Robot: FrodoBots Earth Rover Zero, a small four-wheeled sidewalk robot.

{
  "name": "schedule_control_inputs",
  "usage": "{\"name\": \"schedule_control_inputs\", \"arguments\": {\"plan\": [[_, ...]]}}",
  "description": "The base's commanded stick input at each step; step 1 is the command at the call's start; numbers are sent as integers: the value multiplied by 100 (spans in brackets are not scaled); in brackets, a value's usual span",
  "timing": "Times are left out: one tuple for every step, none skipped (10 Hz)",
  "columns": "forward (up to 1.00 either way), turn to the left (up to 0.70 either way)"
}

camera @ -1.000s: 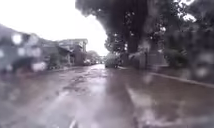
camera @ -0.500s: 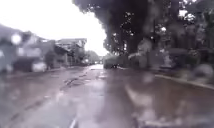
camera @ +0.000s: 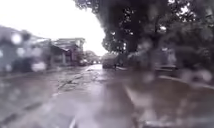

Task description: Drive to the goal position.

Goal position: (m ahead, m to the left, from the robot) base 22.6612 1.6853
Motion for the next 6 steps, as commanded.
{"name": "schedule_control_inputs", "arguments": {"plan": [[100, 0], [100, 0], [100, 0], [100, 0], [100, 0], [100, 0]]}}
